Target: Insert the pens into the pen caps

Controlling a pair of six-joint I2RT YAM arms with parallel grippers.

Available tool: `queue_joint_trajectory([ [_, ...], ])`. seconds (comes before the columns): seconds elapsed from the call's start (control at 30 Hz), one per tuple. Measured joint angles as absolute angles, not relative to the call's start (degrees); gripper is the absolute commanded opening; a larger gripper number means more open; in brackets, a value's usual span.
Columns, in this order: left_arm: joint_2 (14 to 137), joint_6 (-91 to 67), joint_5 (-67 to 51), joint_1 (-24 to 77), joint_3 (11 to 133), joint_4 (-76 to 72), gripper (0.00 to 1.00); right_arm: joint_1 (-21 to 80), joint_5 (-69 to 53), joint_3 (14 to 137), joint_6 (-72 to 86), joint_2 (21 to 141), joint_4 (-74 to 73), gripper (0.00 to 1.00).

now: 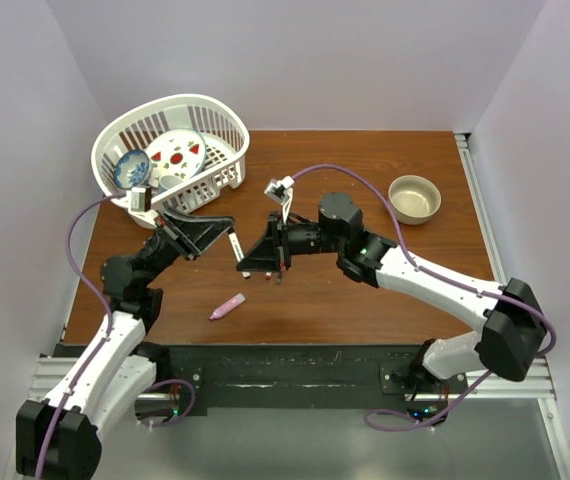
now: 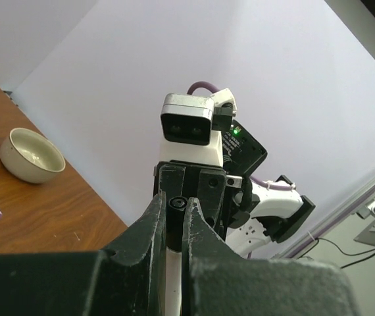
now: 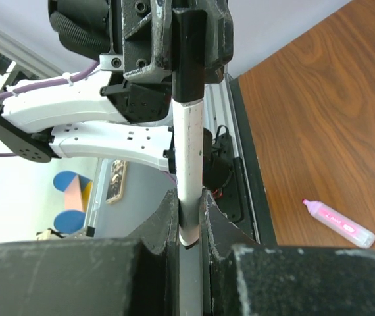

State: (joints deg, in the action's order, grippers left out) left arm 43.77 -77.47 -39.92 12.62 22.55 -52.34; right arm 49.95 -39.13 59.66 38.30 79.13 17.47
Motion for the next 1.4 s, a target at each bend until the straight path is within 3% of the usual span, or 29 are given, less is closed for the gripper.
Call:
queue_joint_trajectory([
  [0.3, 41.0, -71.3, -37.4, 12.6, 23.0, -44.6, 0.00, 48.6, -39.9, 65.3, 33.6, 81.1, 7.9, 0.00],
  [0.57, 43.8, -74.9, -34.3, 12.4, 19.0, -53.2, 0.00, 46.7, -44.9, 68.1, 34.5, 85.6, 7.3, 0.00],
  [0.8, 45.2, -73.7, -32.7, 12.4, 23.0, -48.8, 0.00, 46.1, -45.4, 70.5, 36.0, 87.2, 8.2, 0.00],
  [0.87, 46.6, -70.0, -33.6, 12.5, 28.4, -42.3, 0.00, 45.3, -44.9, 70.6, 36.0, 86.5, 8.8, 0.06],
  [1.03, 54.4, -57.9, -38.2, 15.3, 44.8, -24.5, 0.00, 43.0, -39.6, 63.2, 35.7, 78.9, 14.0, 0.41],
  [1.1, 58.7, -52.5, -40.4, 16.6, 50.2, -17.2, 0.00, 41.9, -36.9, 58.2, 35.9, 74.0, 16.0, 0.47],
  [1.13, 60.7, -50.2, -40.8, 16.8, 51.9, -13.8, 0.00, 41.3, -36.2, 55.7, 36.0, 71.5, 16.9, 0.56],
  [1.2, 64.9, -46.1, -40.4, 16.9, 54.2, -7.7, 0.00, 40.6, -34.7, 50.6, 36.2, 66.3, 17.4, 0.63],
  [1.37, 74.9, -39.5, -36.9, 17.0, 55.5, 0.8, 0.00, 40.9, -30.4, 43.6, 35.3, 56.9, 11.4, 0.91],
  [1.4, 76.7, -38.5, -35.8, 17.0, 55.6, 2.2, 0.00, 40.9, -29.0, 43.3, 34.9, 55.6, 9.2, 0.92],
])
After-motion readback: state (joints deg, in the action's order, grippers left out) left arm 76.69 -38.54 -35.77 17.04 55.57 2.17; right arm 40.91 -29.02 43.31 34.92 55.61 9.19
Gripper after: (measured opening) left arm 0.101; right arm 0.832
